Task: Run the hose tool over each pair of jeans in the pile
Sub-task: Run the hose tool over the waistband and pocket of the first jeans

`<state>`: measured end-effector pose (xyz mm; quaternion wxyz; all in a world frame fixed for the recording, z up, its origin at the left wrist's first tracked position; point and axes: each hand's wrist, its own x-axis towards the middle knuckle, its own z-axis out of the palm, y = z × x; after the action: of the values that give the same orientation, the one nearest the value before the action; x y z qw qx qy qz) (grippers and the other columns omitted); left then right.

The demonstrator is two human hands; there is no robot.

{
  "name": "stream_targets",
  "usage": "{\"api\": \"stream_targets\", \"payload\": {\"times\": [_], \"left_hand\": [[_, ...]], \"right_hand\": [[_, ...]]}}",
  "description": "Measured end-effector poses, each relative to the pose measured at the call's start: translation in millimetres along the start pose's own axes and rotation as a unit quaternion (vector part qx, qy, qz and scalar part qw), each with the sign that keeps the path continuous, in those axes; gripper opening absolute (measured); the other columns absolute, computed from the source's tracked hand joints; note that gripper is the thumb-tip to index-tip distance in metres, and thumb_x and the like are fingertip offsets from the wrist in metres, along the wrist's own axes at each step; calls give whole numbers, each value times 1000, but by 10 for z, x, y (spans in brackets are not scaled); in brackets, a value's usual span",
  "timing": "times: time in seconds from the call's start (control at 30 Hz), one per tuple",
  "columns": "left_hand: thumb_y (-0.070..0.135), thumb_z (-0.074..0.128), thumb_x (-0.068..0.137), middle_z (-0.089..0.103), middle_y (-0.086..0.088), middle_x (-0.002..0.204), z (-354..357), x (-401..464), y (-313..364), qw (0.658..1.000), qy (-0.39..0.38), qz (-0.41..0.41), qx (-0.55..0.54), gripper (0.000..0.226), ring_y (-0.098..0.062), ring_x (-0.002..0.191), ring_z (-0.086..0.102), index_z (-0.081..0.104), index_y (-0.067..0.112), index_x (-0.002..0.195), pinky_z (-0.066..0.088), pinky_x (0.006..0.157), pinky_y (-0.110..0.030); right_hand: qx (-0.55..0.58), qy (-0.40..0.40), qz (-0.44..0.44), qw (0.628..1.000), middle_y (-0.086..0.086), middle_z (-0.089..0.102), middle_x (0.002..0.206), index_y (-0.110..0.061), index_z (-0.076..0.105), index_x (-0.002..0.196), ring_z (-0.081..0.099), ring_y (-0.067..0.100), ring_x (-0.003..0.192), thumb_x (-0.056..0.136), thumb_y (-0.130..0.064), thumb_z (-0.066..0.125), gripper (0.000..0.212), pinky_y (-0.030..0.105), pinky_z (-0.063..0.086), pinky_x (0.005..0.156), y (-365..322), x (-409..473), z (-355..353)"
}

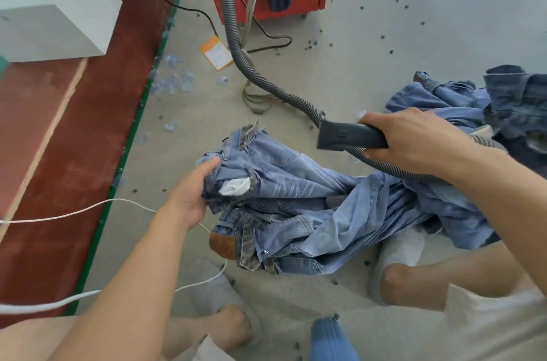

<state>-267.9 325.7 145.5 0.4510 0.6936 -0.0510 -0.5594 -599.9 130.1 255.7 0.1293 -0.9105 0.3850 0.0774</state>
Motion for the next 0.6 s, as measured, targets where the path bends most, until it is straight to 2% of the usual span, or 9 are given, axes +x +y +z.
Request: {"api": "stream_targets", "payload": {"times": [0.07,0.1,0.17,0.23,0.33,0.43,0.6], "left_hand": [[57,88,63,80,-8,101,48,-9,-120,993,8,-40,111,61,-25,91,76,78,12,103,59,80,-36],[56,92,57,80,-7,99,76,-8,-192,985,20,-43,168,66,-25,92,75,76,13,104,59,83,-37],[47,92,68,80,-3,98,132,-3,-289,977,44,-19,208,48,-21,92,75,74,18,102,58,77,-33],[41,79,88,79,-3,103,175,6,-308,983,43,2,178,25,-19,93,74,73,22,103,55,71,-29],[32,61,103,78,-4,109,248,-14,-291,995,-10,5,98,20,-18,94,75,68,20,117,57,69,-28],[15,54,105,77,-7,112,341,-84,-332,996,-92,-1,-13,23,-22,98,75,64,11,126,59,80,-34],[4,49,104,73,-13,118,380,-129,-347,990,-117,-5,-81,27,-28,102,71,63,7,127,54,92,-41]], "right_hand": [[-24,-20,3,999,-5,61,88,-42,54,118,59,26,78,94,-47,63,27,37,45,61,-31,21,60],[-29,-31,1,999,-5,59,86,-43,53,117,60,26,78,93,-46,64,26,36,45,61,-59,32,95],[-36,-43,-7,998,-8,52,81,-45,52,117,60,26,75,93,-46,64,27,34,43,58,-125,56,156],[-43,-46,-14,998,-12,47,77,-47,52,117,57,24,72,92,-46,64,28,33,38,55,-187,73,202],[-50,-54,-25,997,-14,48,76,-47,51,117,56,19,68,92,-47,64,28,32,40,54,-244,79,242],[-55,-60,-29,996,-11,54,81,-47,49,118,58,19,69,93,-48,63,29,33,44,55,-244,77,260],[-57,-79,-20,995,-9,62,93,-48,48,118,62,22,77,92,-47,62,29,36,50,61,-181,93,280]]}}
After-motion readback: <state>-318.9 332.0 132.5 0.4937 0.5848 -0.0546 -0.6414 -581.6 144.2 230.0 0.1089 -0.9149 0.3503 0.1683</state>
